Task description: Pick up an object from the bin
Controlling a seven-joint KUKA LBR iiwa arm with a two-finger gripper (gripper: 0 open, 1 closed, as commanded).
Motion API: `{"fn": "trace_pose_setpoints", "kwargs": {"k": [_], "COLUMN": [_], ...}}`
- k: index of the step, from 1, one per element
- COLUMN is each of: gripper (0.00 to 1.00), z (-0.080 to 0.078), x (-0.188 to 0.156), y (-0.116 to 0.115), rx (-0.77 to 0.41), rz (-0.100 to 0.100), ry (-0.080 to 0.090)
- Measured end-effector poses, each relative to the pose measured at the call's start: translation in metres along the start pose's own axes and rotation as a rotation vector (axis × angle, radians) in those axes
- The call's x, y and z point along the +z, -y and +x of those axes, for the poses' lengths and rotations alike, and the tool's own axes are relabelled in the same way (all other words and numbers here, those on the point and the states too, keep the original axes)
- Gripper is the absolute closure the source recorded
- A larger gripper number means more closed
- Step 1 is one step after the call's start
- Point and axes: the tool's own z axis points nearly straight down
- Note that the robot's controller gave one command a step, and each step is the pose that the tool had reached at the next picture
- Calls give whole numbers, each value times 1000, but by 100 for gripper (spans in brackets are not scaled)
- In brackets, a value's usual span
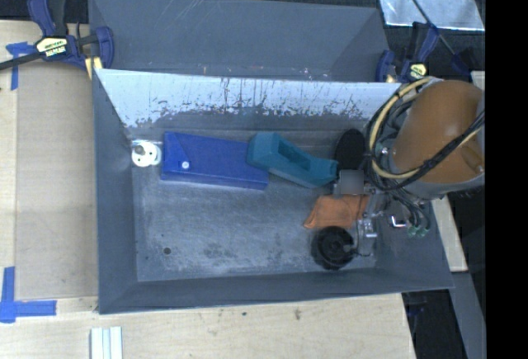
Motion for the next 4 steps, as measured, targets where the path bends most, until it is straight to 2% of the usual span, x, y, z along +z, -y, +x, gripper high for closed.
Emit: {"fn": "trace_pose_setpoints", "kwargs": {"k": [1,2,3,4], "gripper": [0,100,100,100], "z": [-2,-32,-32,-11], "x": [-4,53,53,-86], "y": [0,-6,-6,-1], "rx": [-3,68,68,129], "rz": [1,2,2,1], "ry": [8,23,23,10]}}
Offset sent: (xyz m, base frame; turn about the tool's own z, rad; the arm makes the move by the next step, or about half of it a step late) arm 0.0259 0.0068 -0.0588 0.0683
